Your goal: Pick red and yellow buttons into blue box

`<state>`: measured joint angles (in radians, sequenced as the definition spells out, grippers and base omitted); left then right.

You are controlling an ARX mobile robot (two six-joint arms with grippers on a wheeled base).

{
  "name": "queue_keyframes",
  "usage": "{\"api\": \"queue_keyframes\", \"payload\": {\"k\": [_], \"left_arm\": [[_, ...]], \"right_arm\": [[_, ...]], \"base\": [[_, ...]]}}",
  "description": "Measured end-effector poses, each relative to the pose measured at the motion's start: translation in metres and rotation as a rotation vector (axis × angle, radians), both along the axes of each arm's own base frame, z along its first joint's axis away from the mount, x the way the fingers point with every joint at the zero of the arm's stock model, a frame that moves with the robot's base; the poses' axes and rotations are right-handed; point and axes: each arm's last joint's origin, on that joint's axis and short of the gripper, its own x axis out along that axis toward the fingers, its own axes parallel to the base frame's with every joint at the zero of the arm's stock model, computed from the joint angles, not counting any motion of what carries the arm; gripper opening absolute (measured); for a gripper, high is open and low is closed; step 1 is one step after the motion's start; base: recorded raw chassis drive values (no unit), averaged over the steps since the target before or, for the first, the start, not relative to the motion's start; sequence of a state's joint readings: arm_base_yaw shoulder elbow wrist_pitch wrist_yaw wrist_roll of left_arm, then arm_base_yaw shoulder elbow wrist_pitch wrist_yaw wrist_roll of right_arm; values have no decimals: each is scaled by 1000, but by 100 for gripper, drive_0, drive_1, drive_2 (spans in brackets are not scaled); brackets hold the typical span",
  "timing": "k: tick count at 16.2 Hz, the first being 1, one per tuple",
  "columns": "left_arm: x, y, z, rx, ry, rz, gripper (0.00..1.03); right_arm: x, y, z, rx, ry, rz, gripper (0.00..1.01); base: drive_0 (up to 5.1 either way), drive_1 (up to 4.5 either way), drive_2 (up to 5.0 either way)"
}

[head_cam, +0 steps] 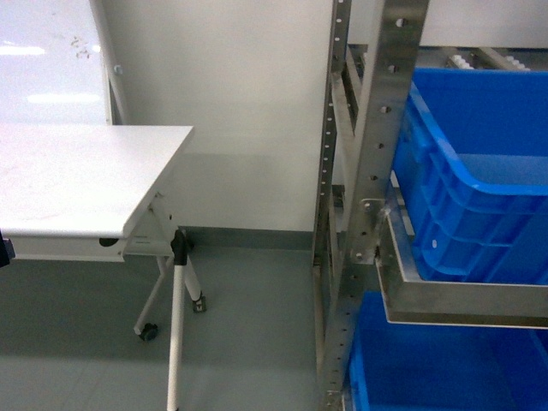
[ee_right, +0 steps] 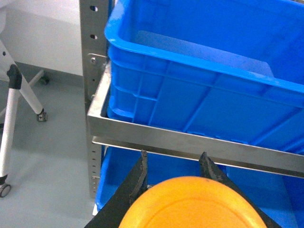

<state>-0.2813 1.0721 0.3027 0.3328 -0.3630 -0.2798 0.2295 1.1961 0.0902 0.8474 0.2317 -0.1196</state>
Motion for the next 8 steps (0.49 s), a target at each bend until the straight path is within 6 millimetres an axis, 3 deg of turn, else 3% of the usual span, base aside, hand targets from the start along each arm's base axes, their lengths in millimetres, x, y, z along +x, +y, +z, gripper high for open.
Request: {"api": "queue_keyframes", "payload": {"k": [8], "left_arm": [[0, 0, 0, 0, 1, 1, 25]], "right_arm": [[0, 0, 0, 0, 0, 0, 28]], "base": [[459, -388, -112]]}}
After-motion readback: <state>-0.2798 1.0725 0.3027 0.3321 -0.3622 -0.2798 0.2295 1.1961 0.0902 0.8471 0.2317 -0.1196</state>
